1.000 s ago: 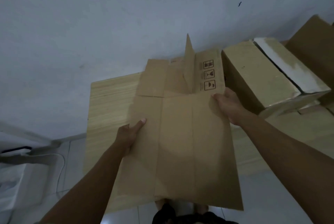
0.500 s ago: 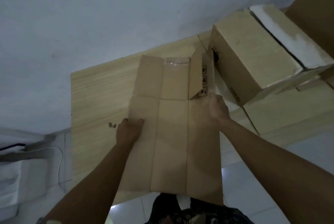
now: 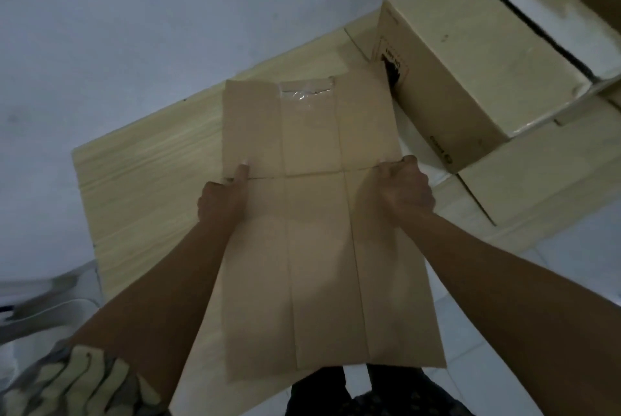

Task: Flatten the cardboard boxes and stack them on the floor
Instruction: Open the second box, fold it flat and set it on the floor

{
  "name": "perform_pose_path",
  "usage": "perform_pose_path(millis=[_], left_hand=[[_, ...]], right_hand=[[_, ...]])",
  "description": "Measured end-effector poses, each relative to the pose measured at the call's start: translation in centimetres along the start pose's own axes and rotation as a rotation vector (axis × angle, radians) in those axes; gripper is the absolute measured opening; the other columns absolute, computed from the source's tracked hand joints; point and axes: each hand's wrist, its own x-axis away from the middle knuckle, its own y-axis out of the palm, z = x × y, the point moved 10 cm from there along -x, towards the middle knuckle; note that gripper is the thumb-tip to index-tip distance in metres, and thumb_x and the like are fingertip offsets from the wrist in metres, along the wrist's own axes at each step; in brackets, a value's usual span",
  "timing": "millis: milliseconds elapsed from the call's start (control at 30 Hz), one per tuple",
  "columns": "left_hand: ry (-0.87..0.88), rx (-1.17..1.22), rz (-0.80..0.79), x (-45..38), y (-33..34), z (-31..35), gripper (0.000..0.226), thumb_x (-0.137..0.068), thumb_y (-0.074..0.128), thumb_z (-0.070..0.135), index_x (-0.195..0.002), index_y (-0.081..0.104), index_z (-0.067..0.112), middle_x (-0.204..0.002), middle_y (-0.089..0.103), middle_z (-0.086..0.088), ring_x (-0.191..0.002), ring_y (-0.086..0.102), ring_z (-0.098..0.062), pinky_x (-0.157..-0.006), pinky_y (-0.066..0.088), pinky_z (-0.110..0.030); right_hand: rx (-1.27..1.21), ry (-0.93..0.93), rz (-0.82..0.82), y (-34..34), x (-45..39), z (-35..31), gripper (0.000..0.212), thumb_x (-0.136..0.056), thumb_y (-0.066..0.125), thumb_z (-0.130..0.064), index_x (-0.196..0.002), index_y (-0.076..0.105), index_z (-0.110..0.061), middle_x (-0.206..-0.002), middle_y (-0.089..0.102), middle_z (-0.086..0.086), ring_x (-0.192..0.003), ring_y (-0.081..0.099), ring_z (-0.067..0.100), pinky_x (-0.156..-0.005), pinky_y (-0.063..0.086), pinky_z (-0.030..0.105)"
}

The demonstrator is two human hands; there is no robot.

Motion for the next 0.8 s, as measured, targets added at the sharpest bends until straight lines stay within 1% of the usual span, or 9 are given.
perform_pose_path(millis=[67, 100, 267, 333, 400, 467, 533, 667, 800], left_hand=[[0.075, -0.014, -0.016, -0.4, 0.0, 0.3, 0.087, -0.080, 0.043, 0.081, -0.107, 0.068, 0.003, -0.117, 0.066, -0.020, -0.108, 0.061, -0.036, -0.089, 0.044, -0.037], [0.108, 0.007, -0.029, -0.4, 0.0, 0.5, 0.079, -0.085, 0.043, 0.076, -0.106, 0.070, 0.004, -0.116, 0.066, -0.020, -0.108, 0.061, -0.037, -0.089, 0.044, -0.037], [0.242, 0.124, -0.062, 0.0, -0.8, 1.4, 0.062, -0.095, 0.047, 0.057, -0.123, 0.066, 0.006, -0.124, 0.065, -0.021, -0.115, 0.060, -0.036, -0.097, 0.045, -0.037], [0.289, 0.127, -0.039, 0.5, -1.6, 1.7, 0.056, -0.096, 0.048, 0.054, -0.120, 0.068, 0.007, -0.122, 0.066, -0.020, -0.113, 0.061, -0.036, -0.095, 0.046, -0.037], [0.328, 0.073, 0.007, 1.4, -2.6, 2.3, 0.053, -0.098, 0.048, 0.050, -0.116, 0.069, 0.006, -0.120, 0.066, -0.021, -0.113, 0.059, -0.038, -0.092, 0.044, -0.036], [0.356, 0.006, 0.050, 2.4, -3.5, 2.9, 0.052, -0.099, 0.046, 0.047, -0.113, 0.068, 0.002, -0.120, 0.065, -0.023, -0.112, 0.058, -0.040, -0.091, 0.043, -0.038], [0.365, -0.018, 0.098, 3.5, -4.6, 3.1, 0.052, -0.099, 0.046, 0.047, -0.108, 0.069, 0.000, -0.118, 0.066, -0.024, -0.111, 0.059, -0.041, -0.090, 0.043, -0.039], [0.380, -0.018, 0.180, 5.8, -7.5, 3.6, 0.053, -0.099, 0.046, 0.046, -0.102, 0.069, -0.002, -0.113, 0.067, -0.024, -0.107, 0.060, -0.041, -0.086, 0.044, -0.038], [0.393, 0.067, 0.244, 9.4, -10.3, 4.9, 0.053, -0.099, 0.047, 0.046, -0.099, 0.070, -0.001, -0.108, 0.068, -0.023, -0.105, 0.061, -0.040, -0.083, 0.044, -0.037]], right_hand=[[-0.016, -0.022, -0.018, 0.2, -0.3, 0.0, 0.053, -0.098, 0.047, -0.054, -0.134, 0.049, -0.016, -0.128, 0.059, 0.016, -0.115, 0.059, 0.036, -0.090, 0.043, 0.041], [-0.042, -0.039, -0.041, 0.4, -0.4, -0.2, 0.055, -0.097, 0.049, -0.054, -0.137, 0.048, -0.017, -0.131, 0.058, 0.015, -0.117, 0.057, 0.037, -0.091, 0.042, 0.040], [-0.148, -0.146, -0.157, 0.5, 0.1, -2.1, 0.054, -0.096, 0.058, -0.044, -0.138, 0.053, -0.010, -0.135, 0.057, 0.009, -0.119, 0.054, 0.031, -0.091, 0.040, 0.029], [-0.138, -0.189, -0.199, 0.6, 0.6, -3.1, 0.044, -0.096, 0.058, -0.041, -0.127, 0.060, -0.010, -0.121, 0.060, 0.001, -0.111, 0.056, 0.028, -0.086, 0.041, 0.027], [-0.146, -0.236, -0.217, 0.8, 1.2, -4.2, 0.031, -0.095, 0.058, -0.038, -0.108, 0.066, -0.011, -0.104, 0.064, 0.003, -0.101, 0.061, 0.028, -0.081, 0.047, 0.028], [-0.110, -0.293, -0.203, 1.0, 2.2, -5.4, 0.023, -0.094, 0.057, -0.035, -0.086, 0.064, -0.014, -0.085, 0.062, 0.002, -0.089, 0.061, 0.027, -0.068, 0.043, 0.027], [-0.109, -0.343, -0.169, 0.8, 3.2, -6.3, 0.023, -0.093, 0.056, -0.033, -0.076, 0.058, -0.018, -0.079, 0.061, 0.002, -0.083, 0.060, 0.028, -0.065, 0.040, 0.027], [-0.154, -0.416, -0.149, -1.0, 4.7, -7.3, 0.021, -0.093, 0.054, -0.029, -0.074, 0.057, -0.019, -0.078, 0.063, 0.003, -0.079, 0.062, 0.025, -0.067, 0.046, 0.029], [-0.153, -0.515, -0.085, -5.1, 6.1, -9.0, 0.024, -0.093, 0.053, -0.032, -0.094, 0.064, -0.011, -0.087, 0.065, 0.005, -0.081, 0.060, 0.025, -0.066, 0.046, 0.030]])
